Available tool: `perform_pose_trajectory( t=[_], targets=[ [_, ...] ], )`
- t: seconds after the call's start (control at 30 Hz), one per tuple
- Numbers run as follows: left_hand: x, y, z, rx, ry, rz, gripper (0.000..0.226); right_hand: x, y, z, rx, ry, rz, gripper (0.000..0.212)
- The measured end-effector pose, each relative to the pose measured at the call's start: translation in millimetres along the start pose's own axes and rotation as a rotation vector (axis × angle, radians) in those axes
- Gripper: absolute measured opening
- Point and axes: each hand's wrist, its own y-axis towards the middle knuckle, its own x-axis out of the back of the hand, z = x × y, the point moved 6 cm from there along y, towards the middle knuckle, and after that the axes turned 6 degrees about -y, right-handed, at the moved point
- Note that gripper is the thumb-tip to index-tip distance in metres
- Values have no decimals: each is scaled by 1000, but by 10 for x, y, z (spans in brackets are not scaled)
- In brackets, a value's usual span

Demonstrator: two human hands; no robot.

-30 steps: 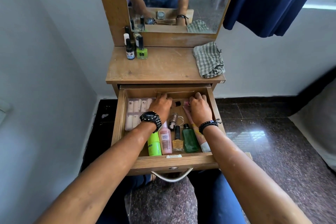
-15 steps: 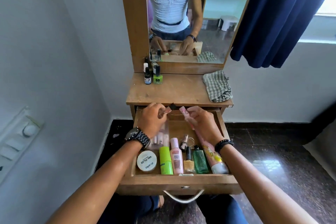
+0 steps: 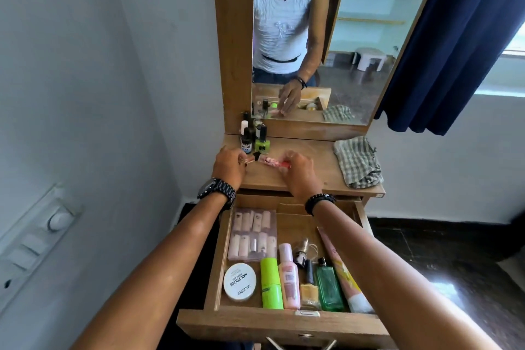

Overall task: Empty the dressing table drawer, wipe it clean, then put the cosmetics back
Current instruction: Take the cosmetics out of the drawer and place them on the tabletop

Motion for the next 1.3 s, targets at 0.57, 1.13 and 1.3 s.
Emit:
perform_pose_trajectory(
  t=[0.57, 1.13, 1.3],
  targets=[
    [45, -411, -101, -71, -133, -52, 25, 85, -277, -189, -7, 73, -62, 17],
    [-833, -1393, -199, -134, -56, 490, 19, -27, -1200, -713, -82, 114, 121, 10],
    [-1023, -1537, -115, -192, 216, 635, 27, -202, -1323, -893, -78, -68, 362, 17]
  ],
)
